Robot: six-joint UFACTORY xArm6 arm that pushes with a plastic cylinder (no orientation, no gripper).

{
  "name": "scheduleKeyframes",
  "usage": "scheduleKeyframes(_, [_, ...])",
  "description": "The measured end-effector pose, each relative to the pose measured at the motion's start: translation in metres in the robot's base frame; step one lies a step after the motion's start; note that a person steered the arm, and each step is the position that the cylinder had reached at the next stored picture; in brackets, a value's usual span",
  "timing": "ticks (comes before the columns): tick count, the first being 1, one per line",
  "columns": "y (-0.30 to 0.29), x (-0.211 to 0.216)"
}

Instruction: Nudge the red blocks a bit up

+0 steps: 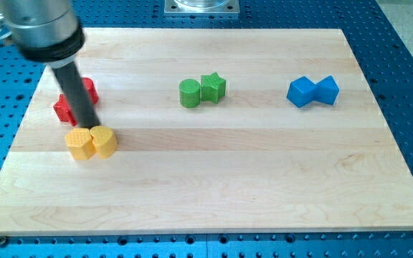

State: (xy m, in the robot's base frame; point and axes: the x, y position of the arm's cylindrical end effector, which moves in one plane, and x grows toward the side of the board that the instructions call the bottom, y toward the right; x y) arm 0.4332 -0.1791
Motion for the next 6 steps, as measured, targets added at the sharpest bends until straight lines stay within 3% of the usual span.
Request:
scheduleKeyframes(1, [0.006, -0.001])
scheduleKeyframes(2, [-0.012, 0.028])
scheduleKeyframes(3, [-0.053, 0.021])
scheduleKeyframes(4, [-0.044, 0.0])
scheduleKeyframes(6, [-0.085, 0.023])
